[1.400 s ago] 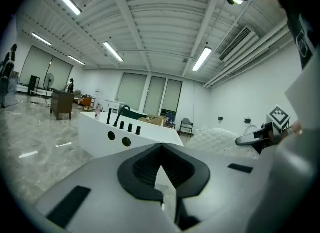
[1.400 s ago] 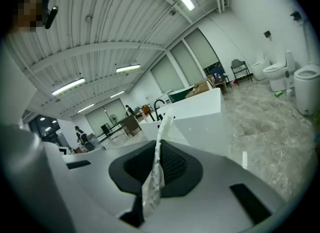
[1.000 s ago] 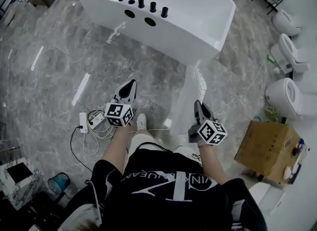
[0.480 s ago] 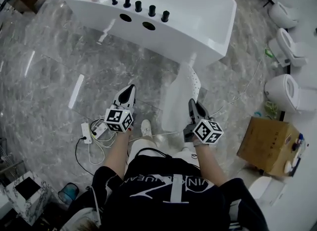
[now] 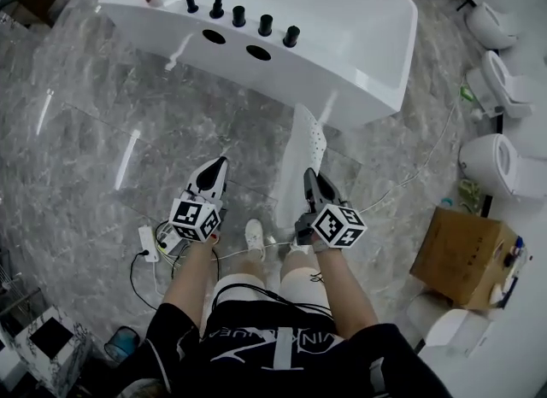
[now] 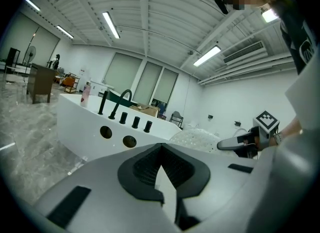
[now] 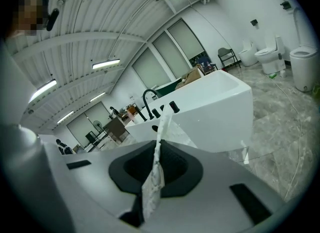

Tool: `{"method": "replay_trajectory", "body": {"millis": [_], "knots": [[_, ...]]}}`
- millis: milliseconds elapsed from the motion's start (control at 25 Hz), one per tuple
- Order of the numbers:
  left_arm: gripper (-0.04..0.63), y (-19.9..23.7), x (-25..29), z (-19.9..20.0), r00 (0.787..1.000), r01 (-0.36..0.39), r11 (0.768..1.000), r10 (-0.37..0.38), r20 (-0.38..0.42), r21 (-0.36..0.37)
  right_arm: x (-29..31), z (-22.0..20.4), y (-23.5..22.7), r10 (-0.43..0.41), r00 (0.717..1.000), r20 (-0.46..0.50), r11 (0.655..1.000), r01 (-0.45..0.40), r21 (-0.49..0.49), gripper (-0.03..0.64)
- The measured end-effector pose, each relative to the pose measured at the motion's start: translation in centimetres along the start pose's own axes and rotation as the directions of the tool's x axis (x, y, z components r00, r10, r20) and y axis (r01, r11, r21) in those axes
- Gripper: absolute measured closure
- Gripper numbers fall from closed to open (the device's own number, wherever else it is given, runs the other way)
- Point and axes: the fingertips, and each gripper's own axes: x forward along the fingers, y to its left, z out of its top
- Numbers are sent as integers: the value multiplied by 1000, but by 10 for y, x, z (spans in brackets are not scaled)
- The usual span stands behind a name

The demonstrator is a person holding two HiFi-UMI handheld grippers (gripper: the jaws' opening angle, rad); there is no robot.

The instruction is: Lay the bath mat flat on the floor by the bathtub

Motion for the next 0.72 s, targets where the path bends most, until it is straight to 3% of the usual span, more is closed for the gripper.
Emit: {"method": "replay_trajectory", "body": {"millis": [400,600,720], "knots": [[581,54,31,-8,1000,-14,1000,14,1,22,123,0,51,112,993,32,993,-113,19,581],[581,84,48,-4,999,-36,999,36,14,31,179,8,76,145,982,119,983,-156,93,581],[581,91,60,-6,1000,-25,998,24,14,52,198,17,65,105,974,202,979,-137,149,581]]}}
